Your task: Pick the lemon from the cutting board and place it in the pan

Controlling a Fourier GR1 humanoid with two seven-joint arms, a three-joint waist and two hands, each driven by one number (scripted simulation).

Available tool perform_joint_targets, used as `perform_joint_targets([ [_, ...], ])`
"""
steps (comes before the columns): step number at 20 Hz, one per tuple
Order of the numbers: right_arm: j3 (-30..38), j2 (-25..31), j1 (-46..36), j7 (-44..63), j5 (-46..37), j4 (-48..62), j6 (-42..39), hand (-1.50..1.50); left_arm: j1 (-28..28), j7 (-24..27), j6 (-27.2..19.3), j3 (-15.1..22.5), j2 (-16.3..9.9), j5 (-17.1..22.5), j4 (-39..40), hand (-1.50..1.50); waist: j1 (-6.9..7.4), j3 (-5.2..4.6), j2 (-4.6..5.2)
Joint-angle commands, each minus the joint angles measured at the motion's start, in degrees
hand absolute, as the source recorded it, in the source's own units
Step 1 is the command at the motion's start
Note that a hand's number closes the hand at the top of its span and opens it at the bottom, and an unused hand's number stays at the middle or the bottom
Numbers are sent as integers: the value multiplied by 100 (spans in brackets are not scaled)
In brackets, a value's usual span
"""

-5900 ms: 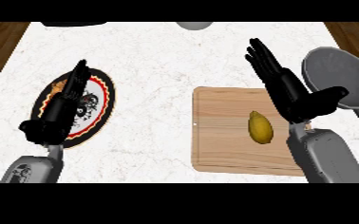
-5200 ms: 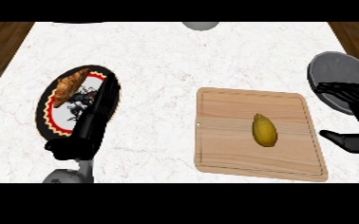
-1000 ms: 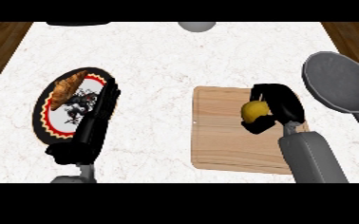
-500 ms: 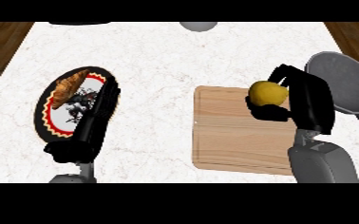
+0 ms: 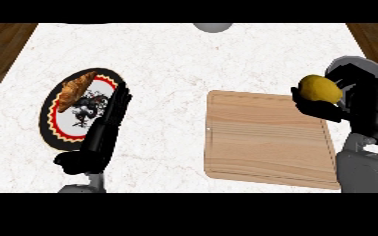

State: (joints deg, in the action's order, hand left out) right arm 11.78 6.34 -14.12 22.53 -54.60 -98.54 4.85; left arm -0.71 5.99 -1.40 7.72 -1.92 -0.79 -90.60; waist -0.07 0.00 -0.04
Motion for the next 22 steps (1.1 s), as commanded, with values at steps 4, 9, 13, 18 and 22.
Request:
perform_joint_targets([
  [4, 1082, 786, -299, -1241, 591, 1579, 1007, 150, -381, 31, -28, -103, 88, -25, 369, 0, 20, 4, 23],
  [9, 1606, 1609, -1043, -1647, 207, 3078, 1821, 150, -215, 286, 102, 24, 104, -35, 415, 0, 114, 7, 57],
  [13, 2168, 1678, -1035, -2888, 1161, 4063, 2695, 150, 46, -158, 51, 81, 38, -25, -271, 0, 132, 18, 33],
  [18, 2602, 2459, -2020, -3793, 1518, 6014, 2948, 150, -428, -167, 113, -33, 28, -3, 85, 0, 240, 27, 93],
  [22, 2789, 2900, -2363, -4452, 1662, 7037, 3052, 150, -304, 219, 182, -77, 38, 18, 344, 0, 285, 28, 117],
])
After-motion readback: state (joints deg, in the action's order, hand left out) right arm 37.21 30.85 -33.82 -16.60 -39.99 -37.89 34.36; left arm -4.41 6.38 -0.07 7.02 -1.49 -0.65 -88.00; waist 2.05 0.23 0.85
